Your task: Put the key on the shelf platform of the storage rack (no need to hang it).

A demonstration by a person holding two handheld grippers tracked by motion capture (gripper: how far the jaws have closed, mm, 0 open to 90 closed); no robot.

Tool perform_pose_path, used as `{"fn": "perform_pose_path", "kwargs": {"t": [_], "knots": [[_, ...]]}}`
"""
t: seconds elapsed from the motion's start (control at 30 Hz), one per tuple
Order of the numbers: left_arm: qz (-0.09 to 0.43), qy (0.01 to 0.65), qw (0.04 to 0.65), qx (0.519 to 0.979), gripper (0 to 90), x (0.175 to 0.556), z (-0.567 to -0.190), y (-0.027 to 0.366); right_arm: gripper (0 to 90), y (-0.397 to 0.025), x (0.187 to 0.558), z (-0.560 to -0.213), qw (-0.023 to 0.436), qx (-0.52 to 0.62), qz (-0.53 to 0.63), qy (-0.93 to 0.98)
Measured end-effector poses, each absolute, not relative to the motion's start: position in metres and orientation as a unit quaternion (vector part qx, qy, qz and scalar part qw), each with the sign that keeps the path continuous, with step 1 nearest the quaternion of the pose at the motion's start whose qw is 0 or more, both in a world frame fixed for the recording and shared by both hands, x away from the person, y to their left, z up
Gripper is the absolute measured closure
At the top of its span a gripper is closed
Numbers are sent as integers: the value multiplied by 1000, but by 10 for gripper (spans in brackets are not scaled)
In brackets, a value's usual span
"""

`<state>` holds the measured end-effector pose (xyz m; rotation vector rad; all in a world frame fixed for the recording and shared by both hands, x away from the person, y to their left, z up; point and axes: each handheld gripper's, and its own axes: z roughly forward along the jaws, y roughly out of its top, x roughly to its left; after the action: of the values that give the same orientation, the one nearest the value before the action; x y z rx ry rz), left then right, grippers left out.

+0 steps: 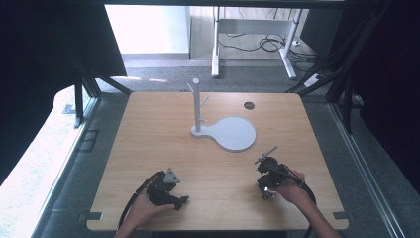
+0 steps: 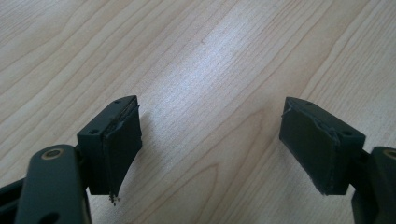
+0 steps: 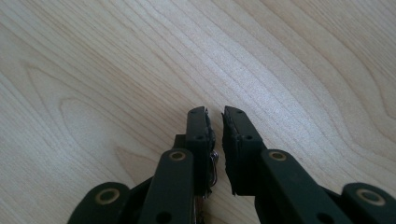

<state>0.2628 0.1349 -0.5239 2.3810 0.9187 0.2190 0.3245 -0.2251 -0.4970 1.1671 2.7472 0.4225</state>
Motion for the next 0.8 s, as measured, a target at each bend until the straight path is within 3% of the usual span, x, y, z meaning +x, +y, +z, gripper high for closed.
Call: {"fn": "perform_pose_path", "kwargs": {"t": [0.33, 0.8], "knots": [[82, 348, 285, 889, 211, 264, -525, 137, 890, -222, 324, -495, 51, 378, 130, 915], [82, 351, 284, 889, 211, 265, -525, 140, 900, -223, 320, -487, 40, 356, 123, 925]]}}
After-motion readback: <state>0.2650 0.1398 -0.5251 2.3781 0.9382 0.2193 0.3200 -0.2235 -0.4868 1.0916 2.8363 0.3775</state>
